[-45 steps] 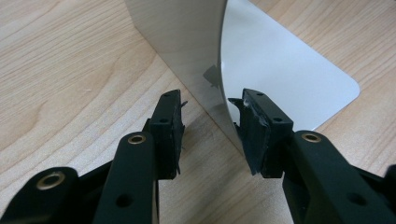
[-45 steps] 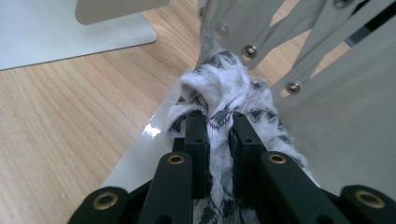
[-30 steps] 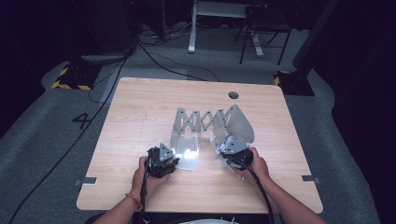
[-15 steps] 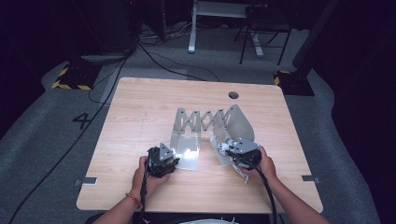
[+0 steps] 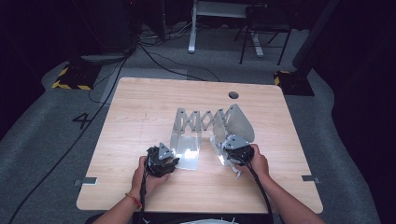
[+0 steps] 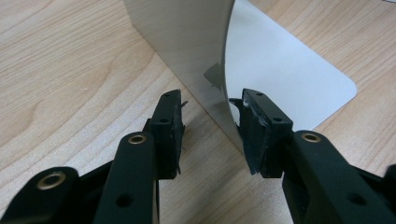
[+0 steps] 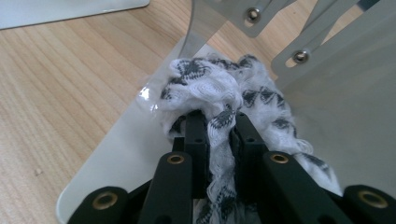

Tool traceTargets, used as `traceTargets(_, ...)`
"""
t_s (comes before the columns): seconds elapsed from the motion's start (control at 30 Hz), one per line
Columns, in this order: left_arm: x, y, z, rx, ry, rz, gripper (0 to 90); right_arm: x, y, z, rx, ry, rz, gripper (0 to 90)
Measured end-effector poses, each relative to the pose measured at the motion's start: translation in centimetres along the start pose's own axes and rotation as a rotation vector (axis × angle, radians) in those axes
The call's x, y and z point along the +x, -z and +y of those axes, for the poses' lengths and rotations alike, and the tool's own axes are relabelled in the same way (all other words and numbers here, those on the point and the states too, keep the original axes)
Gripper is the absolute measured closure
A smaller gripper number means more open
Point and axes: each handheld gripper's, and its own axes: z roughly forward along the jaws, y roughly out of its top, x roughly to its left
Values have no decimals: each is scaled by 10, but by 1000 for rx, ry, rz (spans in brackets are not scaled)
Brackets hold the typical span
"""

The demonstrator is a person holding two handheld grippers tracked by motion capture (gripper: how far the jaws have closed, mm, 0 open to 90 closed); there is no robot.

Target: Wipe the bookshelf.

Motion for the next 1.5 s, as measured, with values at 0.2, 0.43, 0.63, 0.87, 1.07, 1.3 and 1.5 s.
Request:
traceTargets(0.2,0,0,0,1,-1,0,600,0,4,-4,15,-8,82,809)
traceTargets(0.43,0,0,0,1,-1,-1,600,-1,23,-14,66,2,169,811)
traceTargets(0.63,0,0,0,0,-5,-4,600,-2,23,-10,54,12,109,809)
traceTargets(0.87,0,0,0,1,-5,-5,600,9,0,5,25,57,19,809)
traceTargets(1.07,0,0,0,1,-9,-4,600,9,-11,9,5,31,-31,808)
traceTargets(1.3,0,0,0,0,-10,-5,598,2,-6,5,28,11,24,811)
traceTargets(1.5,0,0,0,1,-11,-6,598,0,4,0,61,12,29,812)
